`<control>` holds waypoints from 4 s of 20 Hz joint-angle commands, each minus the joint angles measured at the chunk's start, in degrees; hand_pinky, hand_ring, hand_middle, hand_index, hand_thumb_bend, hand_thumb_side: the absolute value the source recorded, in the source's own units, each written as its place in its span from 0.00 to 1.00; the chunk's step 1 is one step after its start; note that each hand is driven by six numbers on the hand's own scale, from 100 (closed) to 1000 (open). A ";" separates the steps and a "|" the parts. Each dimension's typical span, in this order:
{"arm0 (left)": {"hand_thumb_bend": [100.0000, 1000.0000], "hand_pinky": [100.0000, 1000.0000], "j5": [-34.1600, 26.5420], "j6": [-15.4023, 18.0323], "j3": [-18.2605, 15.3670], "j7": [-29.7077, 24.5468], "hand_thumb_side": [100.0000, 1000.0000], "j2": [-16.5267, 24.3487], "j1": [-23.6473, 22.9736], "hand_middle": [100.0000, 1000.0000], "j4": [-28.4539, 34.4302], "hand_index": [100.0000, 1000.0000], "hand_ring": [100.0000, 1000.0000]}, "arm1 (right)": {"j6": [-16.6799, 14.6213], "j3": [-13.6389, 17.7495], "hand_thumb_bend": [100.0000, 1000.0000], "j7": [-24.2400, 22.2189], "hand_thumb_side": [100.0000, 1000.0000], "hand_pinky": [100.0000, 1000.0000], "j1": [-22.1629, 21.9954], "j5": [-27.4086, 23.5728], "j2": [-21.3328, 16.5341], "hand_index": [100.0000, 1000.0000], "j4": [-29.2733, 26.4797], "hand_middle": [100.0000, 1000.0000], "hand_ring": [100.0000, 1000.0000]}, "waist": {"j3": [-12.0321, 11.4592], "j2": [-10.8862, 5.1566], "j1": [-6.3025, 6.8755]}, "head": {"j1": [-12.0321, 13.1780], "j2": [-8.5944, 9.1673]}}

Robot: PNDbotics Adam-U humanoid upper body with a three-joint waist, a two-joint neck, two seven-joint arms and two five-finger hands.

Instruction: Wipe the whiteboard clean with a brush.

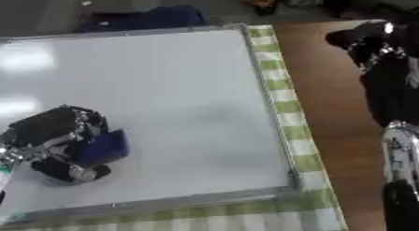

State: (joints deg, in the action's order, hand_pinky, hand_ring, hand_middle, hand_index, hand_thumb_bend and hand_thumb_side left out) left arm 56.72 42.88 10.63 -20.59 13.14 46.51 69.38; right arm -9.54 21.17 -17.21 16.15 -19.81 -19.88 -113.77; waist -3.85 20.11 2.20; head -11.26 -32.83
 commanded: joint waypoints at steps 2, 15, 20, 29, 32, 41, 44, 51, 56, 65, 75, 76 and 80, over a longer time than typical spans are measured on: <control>0.37 0.61 1.29 6.37 -0.32 -4.76 0.57 0.48 0.91 0.52 0.75 0.01 0.66 | -0.05 0.38 0.37 -0.33 0.80 0.81 0.59 0.21 -0.64 0.59 -0.82 0.48 0.69 | 0.14 -0.98 -0.25 | -0.13 0.64; 0.38 0.62 5.49 7.08 -0.25 0.56 0.59 0.86 1.14 0.55 1.75 0.01 0.68 | 0.02 0.23 0.37 -0.78 0.81 0.81 0.70 0.03 -0.61 0.59 -0.82 0.48 0.69 | -0.09 -1.12 -0.46 | -0.36 0.96; 0.37 0.61 6.15 6.78 -0.61 1.69 0.60 1.06 1.10 0.51 1.88 0.01 0.67 | 0.06 0.19 0.37 -0.79 0.81 0.81 0.72 -0.12 -0.59 0.59 -0.82 0.48 0.69 | -0.32 -1.26 -0.57 | -0.57 0.96; 0.36 0.60 8.28 5.15 -2.08 4.61 0.62 0.97 0.92 0.49 2.42 0.01 0.66 | 0.14 0.14 0.37 -0.88 0.81 0.81 0.67 -0.21 -0.46 0.59 -0.82 0.48 0.69 | -0.48 -1.39 -0.70 | -0.74 1.16; 0.36 0.60 9.23 5.04 -2.17 5.46 0.62 0.91 0.93 0.48 2.35 0.01 0.66 | 0.10 0.15 0.37 -0.93 0.81 0.81 0.64 -0.21 -0.47 0.59 -0.82 0.48 0.69 | -0.46 -1.36 -0.70 | -0.75 1.12; 0.39 0.59 10.86 5.33 -2.19 5.75 0.59 0.68 1.06 0.47 1.20 0.00 0.64 | 0.11 0.19 0.37 -1.05 0.81 0.81 0.65 -0.10 -0.42 0.59 -0.82 0.48 0.69 | -0.35 -1.19 -0.64 | -0.83 1.26; 0.46 0.60 11.76 5.34 -2.34 5.87 0.60 0.53 1.21 0.49 0.83 0.00 0.65 | 0.10 0.12 0.37 -1.19 0.81 0.81 0.66 -0.09 -0.39 0.59 -0.82 0.48 0.69 | -0.26 -1.12 -0.66 | -0.81 1.28; 0.46 0.60 15.59 4.92 -2.69 9.01 0.60 0.12 1.33 0.45 -0.23 0.00 0.64 | 0.13 0.10 0.38 -1.48 0.81 0.81 0.64 -0.04 -0.30 0.59 -0.82 0.48 0.69 | -0.14 -0.96 -0.65 | -0.79 1.50; 0.36 0.59 18.22 4.76 -2.76 11.74 0.56 -0.13 1.39 0.43 -1.42 0.00 0.62 | 0.09 0.11 0.38 -1.58 0.81 0.81 0.67 -0.03 -0.28 0.59 -0.82 0.48 0.69 | -0.04 -0.85 -0.64 | -0.81 1.67; 0.31 0.57 19.41 5.24 -2.86 12.67 0.51 -0.52 1.47 0.41 -3.51 0.00 0.59 | 0.10 0.17 0.38 -1.54 0.81 0.81 0.64 0.10 -0.20 0.59 -0.82 0.48 0.69 | 0.13 -0.79 -0.64 | -0.77 1.71; 0.25 0.56 17.98 5.57 -2.81 11.50 0.47 -0.64 1.59 0.40 -3.66 0.00 0.56 | 0.10 0.15 0.38 -1.56 0.81 0.81 0.62 0.20 -0.18 0.59 -0.82 0.48 0.69 | 0.14 -0.74 -0.66 | -0.81 1.80; 0.25 0.56 17.95 5.56 -2.80 11.45 0.47 -0.62 1.60 0.40 -3.64 0.00 0.56 | 0.12 0.13 0.38 -1.61 0.81 0.81 0.61 0.21 -0.17 0.59 -0.82 0.48 0.69 | 0.14 -0.75 -0.66 | -0.81 1.81; 0.24 0.56 18.02 5.57 -2.82 11.36 0.47 -0.46 1.71 0.37 -3.57 0.00 0.55 | 0.17 0.12 0.38 -1.66 0.81 0.81 0.60 0.21 -0.13 0.59 -0.82 0.48 0.69 | 0.15 -0.83 -0.66 | -0.84 1.91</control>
State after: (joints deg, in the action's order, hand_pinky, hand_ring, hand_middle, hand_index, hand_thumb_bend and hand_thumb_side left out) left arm 74.07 48.51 7.70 -8.65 12.07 47.94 66.45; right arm -9.31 21.12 -18.67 16.20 -19.80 -19.32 -113.77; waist -3.84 20.13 1.70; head -11.95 -31.60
